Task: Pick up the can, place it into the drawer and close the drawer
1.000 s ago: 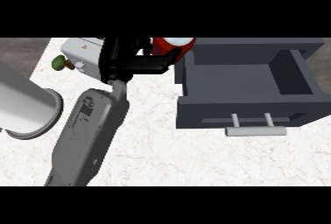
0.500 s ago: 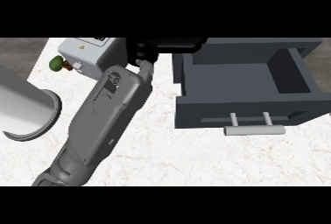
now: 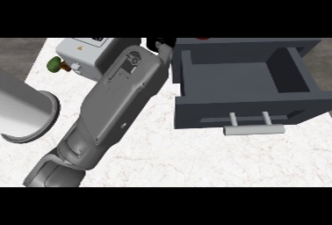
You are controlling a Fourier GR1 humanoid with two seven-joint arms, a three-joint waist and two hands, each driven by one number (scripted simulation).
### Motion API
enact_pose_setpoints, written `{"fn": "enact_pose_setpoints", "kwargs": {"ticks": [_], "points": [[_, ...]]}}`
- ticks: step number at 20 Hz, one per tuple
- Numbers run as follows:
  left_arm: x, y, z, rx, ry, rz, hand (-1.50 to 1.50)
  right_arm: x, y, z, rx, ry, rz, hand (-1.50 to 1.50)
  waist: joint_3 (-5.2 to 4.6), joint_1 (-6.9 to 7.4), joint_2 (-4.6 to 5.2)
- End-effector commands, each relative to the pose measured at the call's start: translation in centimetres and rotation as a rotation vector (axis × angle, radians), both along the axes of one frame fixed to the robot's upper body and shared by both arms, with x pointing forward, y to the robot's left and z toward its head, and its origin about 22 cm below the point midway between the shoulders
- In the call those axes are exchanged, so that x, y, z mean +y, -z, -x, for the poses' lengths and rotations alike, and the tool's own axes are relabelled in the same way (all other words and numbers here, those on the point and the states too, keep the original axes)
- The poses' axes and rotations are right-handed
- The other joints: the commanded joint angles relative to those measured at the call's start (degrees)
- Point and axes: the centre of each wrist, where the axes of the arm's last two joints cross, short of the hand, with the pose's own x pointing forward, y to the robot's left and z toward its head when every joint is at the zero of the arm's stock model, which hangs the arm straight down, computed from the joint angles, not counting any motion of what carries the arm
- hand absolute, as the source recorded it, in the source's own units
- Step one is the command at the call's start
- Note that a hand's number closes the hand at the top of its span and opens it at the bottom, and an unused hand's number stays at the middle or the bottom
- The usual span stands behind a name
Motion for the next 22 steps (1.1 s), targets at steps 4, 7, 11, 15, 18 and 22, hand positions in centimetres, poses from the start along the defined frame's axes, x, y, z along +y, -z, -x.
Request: {"fn": "enact_pose_setpoints", "kwargs": {"ticks": [4,7,11,15,18,22], "points": [[-1.5,0.9,-0.8,0.009,-0.005,-0.014,1.5,-0.3,-0.2,-0.1,-0.003,-0.035,0.009,-1.5,0.03,-1.44,0.33],[-3.0,-0.6,-0.3,0.028,0.008,-0.041,1.5,0.5,-1.1,0.4,0.008,-0.017,0.018,-1.5,0.01,-0.85,0.03],[-3.8,-0.3,-0.3,0.028,-0.022,-0.062,1.5,0.7,-1.1,-0.7,0.0,-0.02,0.004,-1.5,0.04,-1.82,0.27],[-3.3,1.7,-0.8,0.041,-0.063,-0.07,1.5,1.3,-1.1,0.4,0.002,-0.048,0.0,-1.5,0.06,-2.99,0.46],[-3.0,2.6,-1.1,0.059,-0.047,-0.074,1.5,1.1,-1.1,-1.3,-0.019,-0.047,-0.004,-1.5,0.06,-2.8,0.73],[-3.8,3.1,-0.4,0.089,-0.055,-0.119,1.5,1.1,-1.3,-1.5,0.009,-0.046,0.014,-1.5,0.08,-2.82,0.57]]}}
